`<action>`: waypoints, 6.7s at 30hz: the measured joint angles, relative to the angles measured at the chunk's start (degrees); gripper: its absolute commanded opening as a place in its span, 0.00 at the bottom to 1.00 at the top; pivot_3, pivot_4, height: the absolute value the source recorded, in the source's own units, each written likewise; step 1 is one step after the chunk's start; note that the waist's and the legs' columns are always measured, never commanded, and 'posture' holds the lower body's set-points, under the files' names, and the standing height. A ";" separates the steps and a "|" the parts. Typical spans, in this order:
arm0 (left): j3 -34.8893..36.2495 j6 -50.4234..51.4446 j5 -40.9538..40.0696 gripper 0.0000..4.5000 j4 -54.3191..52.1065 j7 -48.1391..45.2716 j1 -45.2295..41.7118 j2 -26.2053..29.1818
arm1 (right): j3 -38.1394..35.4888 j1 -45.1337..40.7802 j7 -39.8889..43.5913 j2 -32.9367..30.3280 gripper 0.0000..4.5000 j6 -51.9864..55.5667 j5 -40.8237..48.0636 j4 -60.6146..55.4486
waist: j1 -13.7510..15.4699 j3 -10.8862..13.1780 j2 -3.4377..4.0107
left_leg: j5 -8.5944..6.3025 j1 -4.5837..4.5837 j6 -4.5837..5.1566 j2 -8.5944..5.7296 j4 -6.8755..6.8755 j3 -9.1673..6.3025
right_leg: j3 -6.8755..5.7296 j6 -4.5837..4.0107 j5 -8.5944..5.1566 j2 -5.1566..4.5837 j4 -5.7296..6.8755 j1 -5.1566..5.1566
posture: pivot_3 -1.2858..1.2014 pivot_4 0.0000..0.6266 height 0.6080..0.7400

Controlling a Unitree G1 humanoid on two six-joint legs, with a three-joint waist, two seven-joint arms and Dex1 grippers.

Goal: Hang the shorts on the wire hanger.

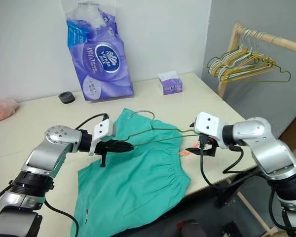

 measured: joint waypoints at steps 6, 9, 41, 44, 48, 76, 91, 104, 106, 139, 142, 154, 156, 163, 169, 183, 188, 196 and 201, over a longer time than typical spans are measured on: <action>-0.95 0.03 0.33 0.00 -0.04 -0.33 0.00 0.15 | 4.10 -2.98 0.37 0.70 0.91 -0.22 -3.61 6.12 | 0.09 0.00 0.00 | 0.01 -0.01 -0.02 -0.04 0.02 -0.01 | -0.02 0.00 0.00 -0.06 -0.01 0.01 | 0.43 0.00 1.00; -1.03 -0.28 0.64 0.00 -0.03 -0.31 0.00 0.16 | 6.47 -3.60 3.96 0.54 0.73 0.68 -3.65 7.65 | 0.03 0.00 0.00 | 0.01 0.00 -0.02 -0.02 0.02 -0.01 | -0.02 0.00 0.00 -0.05 -0.01 0.00 | 0.43 0.00 1.00; 12.24 -6.91 1.21 0.61 17.00 19.95 -4.61 -6.31 | -4.96 9.03 2.15 0.92 0.00 17.14 4.08 -0.64 | 0.34 -0.01 -0.03 | 0.01 -0.05 -0.04 -0.07 0.07 -0.18 | -0.13 0.01 0.00 -0.12 -0.01 0.02 | 0.43 0.00 1.00; 14.73 -6.00 -0.67 0.61 17.32 20.10 -4.78 -6.21 | -10.70 13.58 -1.16 1.81 0.00 22.84 7.55 -3.96 | 0.22 -0.02 -0.02 | 0.01 -0.05 -0.05 -0.08 0.05 -0.17 | -0.13 0.01 0.00 -0.14 -0.01 0.01 | 0.42 0.00 1.00; 14.41 -1.70 -4.44 0.61 13.55 14.45 -0.43 -4.74 | -19.59 20.69 -4.69 2.16 0.00 29.60 12.01 -8.95 | 0.18 -0.02 -0.02 | -0.01 -0.06 -0.03 -0.08 0.05 -0.19 | -0.15 0.03 -0.01 -0.14 0.00 0.03 | 0.42 0.00 1.00; 7.93 6.97 -8.02 0.61 3.49 4.71 2.16 -1.12 | -33.95 44.68 -7.52 -4.09 0.00 36.45 26.02 -12.87 | 1.84 0.00 -0.08 | -0.17 0.27 0.18 0.02 0.09 0.15 | 0.00 0.57 -0.26 -0.05 -0.04 0.41 | 0.42 0.00 1.00; 8.24 5.68 -7.68 0.61 3.68 7.67 2.75 -0.72 | -24.67 29.42 -6.73 -6.44 0.00 37.25 29.78 -0.90 | 1.83 0.03 -0.09 | -0.15 0.25 0.14 0.02 0.08 0.13 | 0.01 0.55 -0.25 -0.06 -0.04 0.37 | 0.43 0.00 1.00; 9.82 4.46 -7.50 0.61 5.29 10.84 2.24 -0.82 | -9.97 18.20 -4.37 -7.89 0.00 38.36 29.73 7.07 | 2.12 0.03 -0.09 | -0.13 0.20 0.11 -0.01 0.09 0.09 | -0.01 0.55 -0.25 -0.12 -0.03 0.33 | 0.45 0.00 1.00; 10.27 4.46 -7.55 0.61 5.16 11.54 2.72 -0.85 | -9.93 15.69 -5.14 -5.56 0.00 39.41 29.75 9.05 | 2.18 0.03 -0.09 | -0.13 0.21 0.10 0.00 0.09 0.08 | -0.02 0.55 -0.25 -0.10 -0.02 0.31 | 0.45 0.00 1.00; 6.77 -11.98 -1.69 0.99 14.89 -0.20 -14.18 4.20 | 8.39 3.18 -12.42 3.70 0.00 8.38 6.52 -0.64 | 2.77 0.04 -0.07 | -0.05 0.00 -0.04 -0.08 0.09 0.07 | 0.00 0.48 -0.18 -0.11 0.01 0.01 | 0.45 0.00 1.00; 3.89 -15.95 0.20 0.99 15.55 -4.01 -14.38 4.22 | 9.59 3.19 -11.02 3.14 0.00 6.07 4.49 -1.32 | 2.78 0.04 -0.07 | -0.05 0.00 -0.04 -0.09 0.09 0.08 | 0.01 0.48 -0.18 -0.11 0.00 0.01 | 0.45 0.00 1.00; -1.15 -19.89 2.42 0.99 15.19 -12.93 -10.64 3.30 | 9.80 3.33 -8.22 3.67 0.00 1.54 0.01 -2.44 | 1.80 0.04 -0.08 | -0.06 -0.01 -0.02 -0.05 0.08 0.06 | 0.01 0.48 -0.19 -0.06 0.01 0.00 | 0.44 0.00 1.00; -1.15 -19.91 2.62 0.99 15.25 -13.40 -10.41 3.33 | 9.77 3.49 -8.15 3.67 0.00 1.06 -0.53 -2.44 | 1.81 0.04 -0.08 | -0.06 -0.01 -0.02 -0.05 0.09 0.02 | -0.01 0.48 -0.19 -0.06 0.01 0.01 | 0.44 0.00 1.00; -1.14 -19.33 3.63 0.66 18.39 -11.99 -11.16 1.73 | 9.43 4.27 -7.53 3.79 0.00 -0.15 -1.12 -2.45 | 1.71 0.05 -0.08 | -0.06 -0.01 -0.02 -0.05 0.09 0.04 | 0.00 0.48 -0.19 -0.07 0.00 0.02 | 0.43 0.00 1.00; -1.08 -17.68 3.66 0.24 18.50 -11.12 -11.31 1.29 | 8.98 4.31 -6.67 3.74 0.00 -0.80 -1.59 -2.45 | 1.56 0.04 -0.08 | -0.06 -0.01 -0.02 -0.05 0.09 0.02 | -0.01 0.48 -0.19 -0.07 0.00 0.02 | 0.43 0.00 1.00; -0.91 -15.01 3.51 0.00 14.86 -9.55 -9.52 -0.20 | 6.70 4.43 0.59 -3.20 0.24 -15.68 -4.00 -0.18 | 1.63 0.05 -0.08 | -0.06 0.00 -0.01 -0.06 0.10 0.06 | -0.01 0.48 -0.19 -0.09 -0.01 0.04 | 0.43 0.00 1.00; -0.83 -14.27 3.55 0.00 14.90 -7.20 -9.02 -0.35 | 0.40 7.10 1.05 -10.20 0.63 -20.44 -6.30 6.73 | 1.72 0.05 -0.09 | -0.06 0.00 -0.01 -0.07 0.09 0.09 | -0.01 0.48 -0.19 -0.10 -0.02 0.06 | 0.44 0.00 1.00; 1.50 -13.70 3.41 0.00 16.20 -1.00 -8.23 -1.53 | -17.13 29.59 -7.15 1.89 1.00 -0.90 10.00 -7.70 | 1.76 0.05 -0.11 | -0.13 0.03 0.11 0.02 0.09 0.02 | 0.04 0.47 -0.19 -0.03 0.04 0.10 | 0.43 0.00 1.00; 2.05 -12.47 2.47 0.00 16.31 0.18 -8.24 -2.11 | -15.80 31.65 -18.56 14.28 1.00 8.53 13.74 -15.57 | 1.76 0.02 -0.07 | -0.07 0.05 0.00 -0.01 0.11 0.02 | 0.06 0.48 -0.19 -0.04 0.04 0.09 | 0.43 0.00 1.00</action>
